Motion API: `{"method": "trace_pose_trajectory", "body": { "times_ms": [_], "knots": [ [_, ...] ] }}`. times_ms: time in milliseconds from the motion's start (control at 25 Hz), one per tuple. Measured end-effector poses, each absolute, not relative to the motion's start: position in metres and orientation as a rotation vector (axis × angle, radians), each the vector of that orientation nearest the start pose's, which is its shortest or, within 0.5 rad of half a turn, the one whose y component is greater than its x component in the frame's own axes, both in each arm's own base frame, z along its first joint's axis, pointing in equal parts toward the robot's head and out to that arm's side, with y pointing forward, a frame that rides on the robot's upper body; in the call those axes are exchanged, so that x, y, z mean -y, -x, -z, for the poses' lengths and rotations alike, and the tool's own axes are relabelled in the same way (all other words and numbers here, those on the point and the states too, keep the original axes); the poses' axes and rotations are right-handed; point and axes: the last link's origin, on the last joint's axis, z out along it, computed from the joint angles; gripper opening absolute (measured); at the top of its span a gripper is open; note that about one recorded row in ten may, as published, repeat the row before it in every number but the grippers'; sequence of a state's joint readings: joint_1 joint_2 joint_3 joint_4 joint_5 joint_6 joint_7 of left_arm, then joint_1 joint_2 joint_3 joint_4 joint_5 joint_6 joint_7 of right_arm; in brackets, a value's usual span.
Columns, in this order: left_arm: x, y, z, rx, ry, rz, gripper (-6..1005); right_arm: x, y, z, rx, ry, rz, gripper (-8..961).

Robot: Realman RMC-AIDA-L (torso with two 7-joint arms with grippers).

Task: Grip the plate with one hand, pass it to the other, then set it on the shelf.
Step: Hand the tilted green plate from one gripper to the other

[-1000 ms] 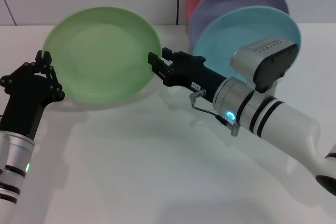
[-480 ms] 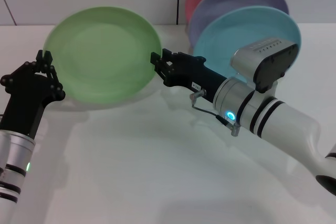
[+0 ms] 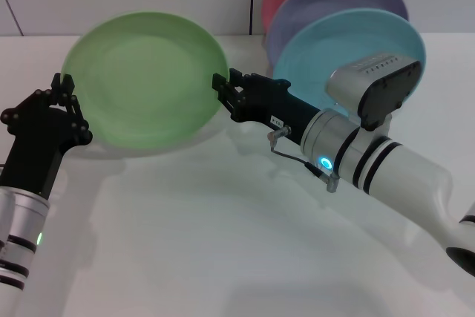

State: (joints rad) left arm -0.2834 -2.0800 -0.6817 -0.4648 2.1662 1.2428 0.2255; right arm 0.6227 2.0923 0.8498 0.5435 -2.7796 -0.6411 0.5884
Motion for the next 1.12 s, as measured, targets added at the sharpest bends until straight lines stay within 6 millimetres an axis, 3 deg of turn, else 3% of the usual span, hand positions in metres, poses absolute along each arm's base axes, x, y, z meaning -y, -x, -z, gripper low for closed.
{"method": "trace_pose_trajectory", "body": {
  "times_ms": [1120],
  "knots": [
    [-0.2958,0.2884,0.0423,0.346,1.597,0.692,107,-0.3706,-0.1783,0.1214,-0.795,2.192,-0.882,208]
  ]
}}
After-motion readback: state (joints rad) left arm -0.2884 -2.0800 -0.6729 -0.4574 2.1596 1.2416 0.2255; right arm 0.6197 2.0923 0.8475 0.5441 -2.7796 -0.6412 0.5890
